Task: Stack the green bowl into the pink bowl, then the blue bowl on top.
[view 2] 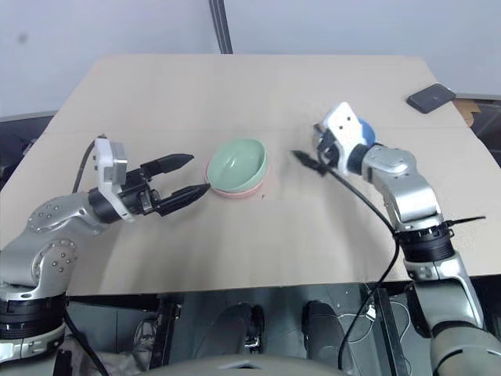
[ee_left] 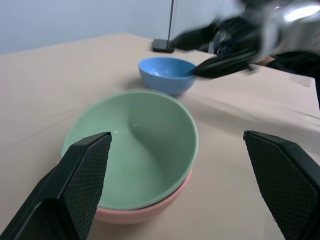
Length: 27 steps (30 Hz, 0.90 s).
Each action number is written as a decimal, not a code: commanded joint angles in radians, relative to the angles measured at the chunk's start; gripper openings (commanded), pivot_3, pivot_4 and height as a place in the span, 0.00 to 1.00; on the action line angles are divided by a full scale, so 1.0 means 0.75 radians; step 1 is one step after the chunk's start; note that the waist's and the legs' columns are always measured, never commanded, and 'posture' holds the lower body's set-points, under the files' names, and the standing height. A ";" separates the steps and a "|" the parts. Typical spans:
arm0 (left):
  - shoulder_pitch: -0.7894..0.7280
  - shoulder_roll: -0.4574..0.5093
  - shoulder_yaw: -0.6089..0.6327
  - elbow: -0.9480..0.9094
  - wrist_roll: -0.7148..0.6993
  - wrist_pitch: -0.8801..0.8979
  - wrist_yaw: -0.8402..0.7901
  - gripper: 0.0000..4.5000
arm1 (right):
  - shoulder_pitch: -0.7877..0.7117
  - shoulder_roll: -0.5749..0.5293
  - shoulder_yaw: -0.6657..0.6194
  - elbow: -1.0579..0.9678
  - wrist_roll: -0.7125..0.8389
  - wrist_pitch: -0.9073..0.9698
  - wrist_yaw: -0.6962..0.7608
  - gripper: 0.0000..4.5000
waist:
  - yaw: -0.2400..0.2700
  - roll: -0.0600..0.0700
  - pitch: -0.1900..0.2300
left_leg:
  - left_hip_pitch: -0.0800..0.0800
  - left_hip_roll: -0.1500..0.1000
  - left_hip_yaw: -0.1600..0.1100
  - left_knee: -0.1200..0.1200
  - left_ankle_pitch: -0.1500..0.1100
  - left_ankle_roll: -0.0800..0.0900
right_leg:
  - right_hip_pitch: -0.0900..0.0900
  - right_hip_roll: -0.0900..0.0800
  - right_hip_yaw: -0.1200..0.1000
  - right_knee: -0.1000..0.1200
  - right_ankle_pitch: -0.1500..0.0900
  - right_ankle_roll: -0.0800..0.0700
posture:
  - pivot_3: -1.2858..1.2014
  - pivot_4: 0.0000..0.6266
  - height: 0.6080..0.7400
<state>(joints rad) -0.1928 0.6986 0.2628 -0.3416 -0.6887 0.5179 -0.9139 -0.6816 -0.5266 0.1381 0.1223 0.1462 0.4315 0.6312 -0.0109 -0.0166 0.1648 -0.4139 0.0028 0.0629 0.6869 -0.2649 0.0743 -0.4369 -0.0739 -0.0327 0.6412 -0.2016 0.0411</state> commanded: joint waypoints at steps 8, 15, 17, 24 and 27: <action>0.030 0.016 0.046 -0.086 -0.028 -0.006 0.039 1.00 | -0.192 0.081 -0.003 0.584 -0.181 -0.280 -0.050 0.71 | -0.008 0.001 0.001 | 0.000 0.002 0.003 -0.003 0.000 -0.001 | -0.002 0.003 0.004 0.000 0.003 0.005 | 0.52 0.24 0.99; 0.082 0.010 0.065 -0.128 -0.048 -0.002 0.086 1.00 | -0.207 0.065 0.007 0.502 -0.193 -0.334 0.043 0.01 | -0.002 0.002 0.001 | 0.000 0.001 0.001 -0.003 0.000 0.000 | -0.002 0.002 0.003 0.000 0.003 0.005 | 0.52 0.24 0.99; 0.091 0.000 0.066 -0.129 -0.039 -0.023 0.105 1.00 | -0.178 0.074 0.008 0.316 -0.100 -0.314 0.182 0.01 | -0.003 0.002 0.001 | -0.001 0.001 0.001 -0.003 0.000 0.000 | -0.002 0.002 0.003 0.000 0.003 0.005 | 0.52 0.24 0.99; 0.116 0.009 0.081 -0.065 0.047 -0.109 0.125 1.00 | -0.152 0.202 0.112 -0.275 0.116 -0.116 0.368 0.01 | -0.007 0.003 0.002 | 0.000 0.003 0.000 -0.004 0.000 -0.001 | -0.002 0.002 0.002 0.000 0.003 0.005 | 0.52 0.24 0.99; 0.127 0.012 0.097 -0.046 0.054 -0.118 0.119 1.00 | -0.197 0.300 0.182 -0.369 0.147 -0.024 0.369 0.01 | -0.006 0.003 0.002 | 0.000 0.003 0.000 -0.003 0.000 -0.001 | -0.003 0.001 0.001 0.001 0.003 0.005 | 0.52 0.24 0.99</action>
<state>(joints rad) -0.1013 0.6948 0.3051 -0.3692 -0.6509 0.4535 -0.8231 -0.8002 -0.3049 0.2735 -0.0967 0.2350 0.3926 0.9033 -0.0153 -0.0143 0.1661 -0.4141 0.0049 0.0631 0.6846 -0.2648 0.0735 -0.4388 -0.0729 -0.0319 0.6417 -0.1994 0.0445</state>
